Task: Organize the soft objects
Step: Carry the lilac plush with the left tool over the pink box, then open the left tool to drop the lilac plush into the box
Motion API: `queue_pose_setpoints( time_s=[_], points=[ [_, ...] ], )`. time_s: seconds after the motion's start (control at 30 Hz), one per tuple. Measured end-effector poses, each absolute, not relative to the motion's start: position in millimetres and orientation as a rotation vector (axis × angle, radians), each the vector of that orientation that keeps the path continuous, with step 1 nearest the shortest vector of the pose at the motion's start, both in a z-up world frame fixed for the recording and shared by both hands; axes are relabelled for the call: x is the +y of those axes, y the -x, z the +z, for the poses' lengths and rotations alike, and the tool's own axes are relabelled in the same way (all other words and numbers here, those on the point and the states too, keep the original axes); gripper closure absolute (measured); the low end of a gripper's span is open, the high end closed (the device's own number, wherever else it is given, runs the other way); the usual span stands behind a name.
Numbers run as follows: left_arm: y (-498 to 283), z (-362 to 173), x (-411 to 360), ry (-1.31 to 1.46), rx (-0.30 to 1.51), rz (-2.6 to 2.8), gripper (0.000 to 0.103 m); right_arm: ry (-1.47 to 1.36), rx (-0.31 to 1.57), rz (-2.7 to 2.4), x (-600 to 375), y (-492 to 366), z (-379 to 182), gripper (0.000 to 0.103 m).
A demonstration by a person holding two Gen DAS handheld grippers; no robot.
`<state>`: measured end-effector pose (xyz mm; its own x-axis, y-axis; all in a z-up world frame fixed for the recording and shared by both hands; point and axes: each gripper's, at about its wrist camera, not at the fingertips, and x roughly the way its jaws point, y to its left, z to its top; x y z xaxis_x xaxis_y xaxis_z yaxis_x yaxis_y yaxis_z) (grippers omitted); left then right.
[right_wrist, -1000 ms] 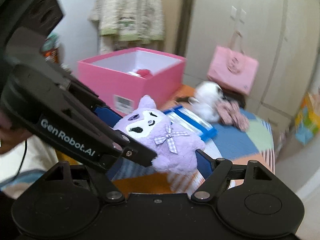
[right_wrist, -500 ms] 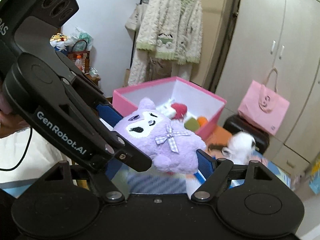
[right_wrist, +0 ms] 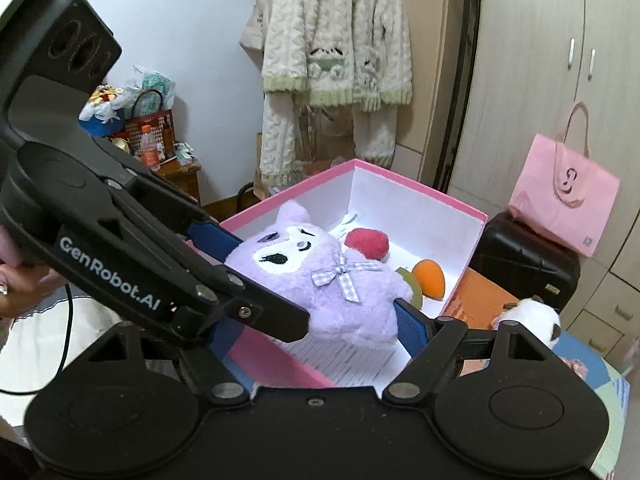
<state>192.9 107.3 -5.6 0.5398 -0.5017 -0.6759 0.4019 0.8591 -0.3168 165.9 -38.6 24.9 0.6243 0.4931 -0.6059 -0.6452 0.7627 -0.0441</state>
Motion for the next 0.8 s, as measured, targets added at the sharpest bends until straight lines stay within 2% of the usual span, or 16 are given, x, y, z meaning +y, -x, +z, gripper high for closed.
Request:
queue_pose_setpoints(
  time_s=[0.4,0.77,0.8],
  points=[
    [-281.0,-47.8,118.2,0.228,1.005,-0.506,0.047,0.359,0.773,0.682,-13.5,-254.5,0.2,0.02],
    [-306.5,-69.4,113.2,0.239,1.087,-0.454,0.047,0.496,0.812,0.713,-2.0,-275.1,-17.5,0.02],
    [-306.1,-68.8,112.6,0.229,1.083,-0.462,0.044,0.502,0.813,0.714,-1.6,-276.2,-18.6,0.02]
  ],
)
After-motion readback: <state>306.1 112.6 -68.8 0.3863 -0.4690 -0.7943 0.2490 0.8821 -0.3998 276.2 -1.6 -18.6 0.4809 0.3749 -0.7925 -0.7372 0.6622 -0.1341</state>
